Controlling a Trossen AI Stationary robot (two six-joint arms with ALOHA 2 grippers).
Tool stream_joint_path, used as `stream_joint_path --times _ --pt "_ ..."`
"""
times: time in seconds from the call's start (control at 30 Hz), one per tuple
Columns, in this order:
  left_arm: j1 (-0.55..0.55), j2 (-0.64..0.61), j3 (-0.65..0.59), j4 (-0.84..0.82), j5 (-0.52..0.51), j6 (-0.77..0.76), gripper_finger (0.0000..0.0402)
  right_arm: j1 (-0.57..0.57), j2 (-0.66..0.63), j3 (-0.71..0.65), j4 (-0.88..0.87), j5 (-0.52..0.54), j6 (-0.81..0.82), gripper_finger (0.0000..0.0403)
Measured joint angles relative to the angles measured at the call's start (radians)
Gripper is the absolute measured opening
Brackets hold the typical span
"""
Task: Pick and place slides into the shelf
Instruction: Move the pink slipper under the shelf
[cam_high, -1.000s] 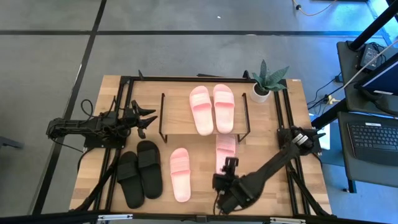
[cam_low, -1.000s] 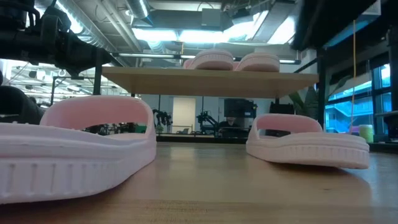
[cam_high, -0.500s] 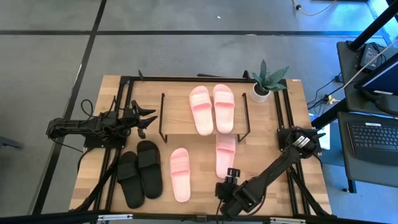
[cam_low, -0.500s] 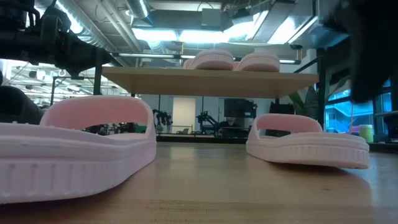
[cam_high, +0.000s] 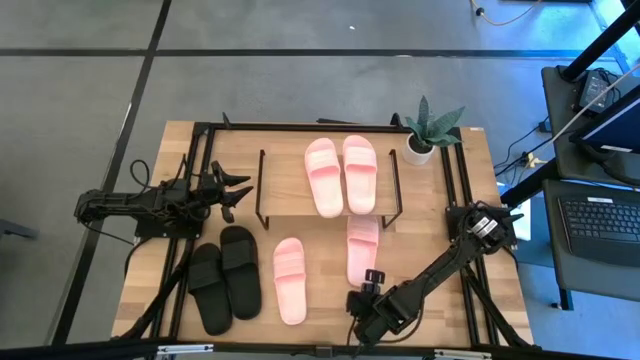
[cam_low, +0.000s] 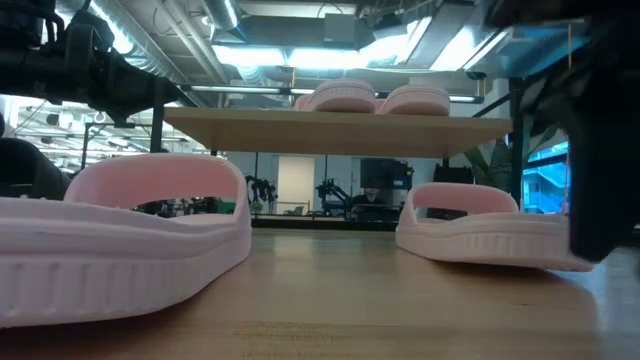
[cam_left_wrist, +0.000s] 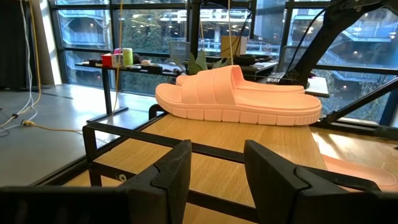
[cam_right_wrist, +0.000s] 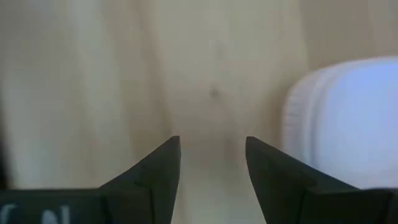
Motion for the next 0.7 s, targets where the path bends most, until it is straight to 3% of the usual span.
stream_joint_path --times 0.7 --pt "0.001 0.0 0.0 0.0 0.0 0.002 0.0141 -0.068 -0.002 -0.044 -0.067 -0.002 -0.09 0.0183"
